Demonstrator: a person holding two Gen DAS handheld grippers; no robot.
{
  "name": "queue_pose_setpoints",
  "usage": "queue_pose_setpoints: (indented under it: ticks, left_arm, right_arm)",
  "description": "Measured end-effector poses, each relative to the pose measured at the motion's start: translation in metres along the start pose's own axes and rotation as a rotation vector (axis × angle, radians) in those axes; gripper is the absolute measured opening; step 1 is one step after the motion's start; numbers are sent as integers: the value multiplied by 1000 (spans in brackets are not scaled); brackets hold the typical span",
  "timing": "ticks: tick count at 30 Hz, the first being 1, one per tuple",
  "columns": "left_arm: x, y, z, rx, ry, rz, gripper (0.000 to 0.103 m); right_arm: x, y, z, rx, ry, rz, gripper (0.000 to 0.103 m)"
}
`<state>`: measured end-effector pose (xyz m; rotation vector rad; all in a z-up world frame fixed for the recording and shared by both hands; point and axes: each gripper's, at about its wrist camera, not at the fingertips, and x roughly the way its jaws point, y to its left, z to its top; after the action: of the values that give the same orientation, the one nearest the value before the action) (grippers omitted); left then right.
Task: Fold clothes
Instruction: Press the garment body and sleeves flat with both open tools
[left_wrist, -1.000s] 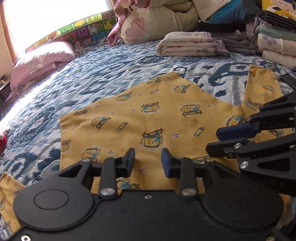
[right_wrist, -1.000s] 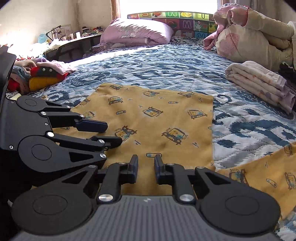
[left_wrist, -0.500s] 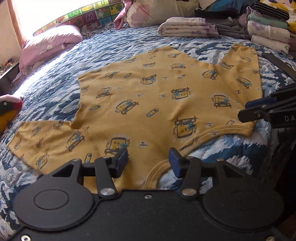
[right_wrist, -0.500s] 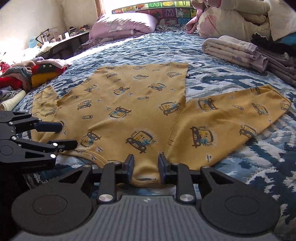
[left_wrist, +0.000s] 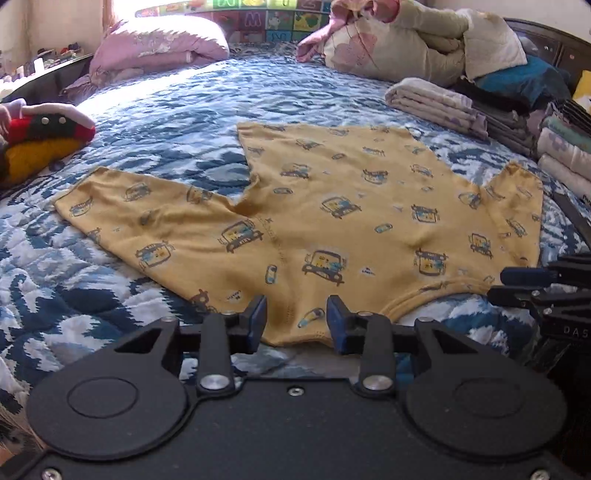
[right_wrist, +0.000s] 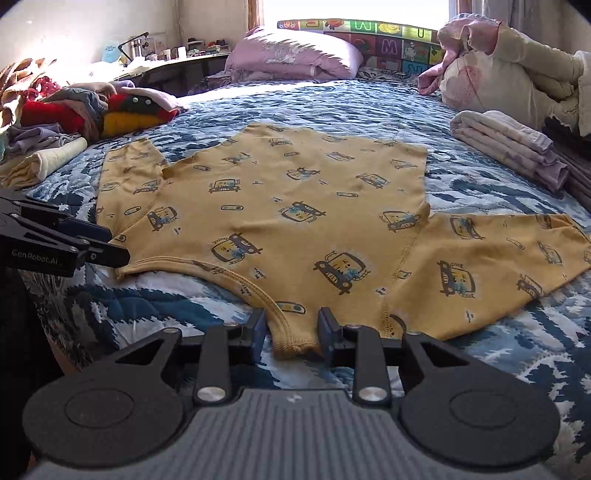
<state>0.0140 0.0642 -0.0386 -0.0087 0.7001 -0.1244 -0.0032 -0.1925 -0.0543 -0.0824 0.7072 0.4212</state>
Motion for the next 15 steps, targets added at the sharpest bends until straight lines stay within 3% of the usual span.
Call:
queue_pose_setpoints:
  ticks: [3, 5, 7, 9, 12, 15]
  left_arm:
    - [-3, 32, 9, -128, -85, 44, 35]
    - [5, 46, 16, -184, -95, 33, 35]
    - [18, 50, 22, -182, -91, 37, 35]
    - [34, 51, 25, -152, -39, 25, 36]
    - [40, 75, 26, -219, -9, 88, 24]
    - [28, 111, 29, -339, -82, 124, 24]
  right_arm:
    - [-9, 1, 3, 12, -71, 13, 31]
    - [-7, 5, 3, 0, -90, 13, 31]
    - [-2, 10, 4, -23, -100, 15, 31]
    - [2, 17, 7, -52, -121, 19, 31]
    - [10, 29, 10, -93, -129, 26, 33]
    - [20, 37, 12, -120, -112, 23, 33]
